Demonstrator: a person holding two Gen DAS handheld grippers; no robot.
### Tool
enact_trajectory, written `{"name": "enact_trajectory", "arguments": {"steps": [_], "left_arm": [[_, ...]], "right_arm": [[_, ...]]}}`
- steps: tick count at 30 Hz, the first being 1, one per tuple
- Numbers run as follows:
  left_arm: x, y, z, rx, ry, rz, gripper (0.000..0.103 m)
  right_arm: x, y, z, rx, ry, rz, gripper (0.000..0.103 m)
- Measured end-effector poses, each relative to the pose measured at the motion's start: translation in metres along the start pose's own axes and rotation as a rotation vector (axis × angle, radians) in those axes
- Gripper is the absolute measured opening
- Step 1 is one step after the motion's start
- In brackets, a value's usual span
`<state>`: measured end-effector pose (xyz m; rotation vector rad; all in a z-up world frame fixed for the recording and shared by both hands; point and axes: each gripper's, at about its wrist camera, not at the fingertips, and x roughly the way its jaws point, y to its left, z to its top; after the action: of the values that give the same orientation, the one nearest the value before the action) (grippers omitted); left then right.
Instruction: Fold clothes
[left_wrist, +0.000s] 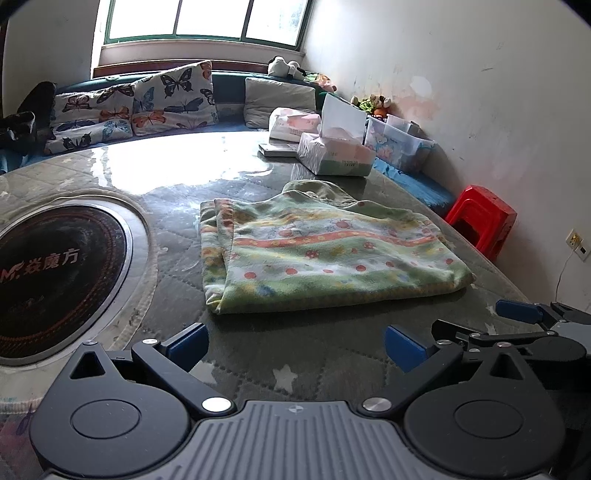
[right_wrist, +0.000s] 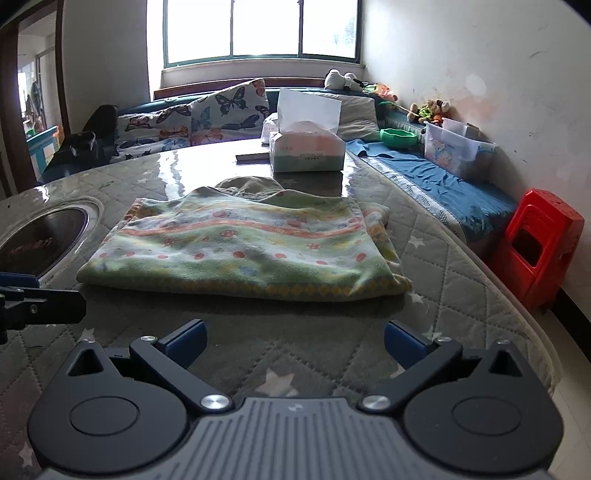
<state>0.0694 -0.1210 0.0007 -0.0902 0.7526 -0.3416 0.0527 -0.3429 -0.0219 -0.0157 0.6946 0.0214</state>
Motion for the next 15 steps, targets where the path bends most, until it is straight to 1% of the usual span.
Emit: {"name": "enact_trajectory", "arguments": {"steps": [9, 15], "left_arm": [[-0.014, 0.000, -0.012, -0.014, -0.030, -0.004, 0.103], [-0.019, -0.001, -0.021, -0.006, -0.032, -0.009, 0.103]], "right_arm": [[-0.017, 0.010, -0.014, 0.021, -0.015, -0.007, 0.103], [-0.025, 0.017, -0.024, 0.018, -0.022, -0.009, 0.103]]}}
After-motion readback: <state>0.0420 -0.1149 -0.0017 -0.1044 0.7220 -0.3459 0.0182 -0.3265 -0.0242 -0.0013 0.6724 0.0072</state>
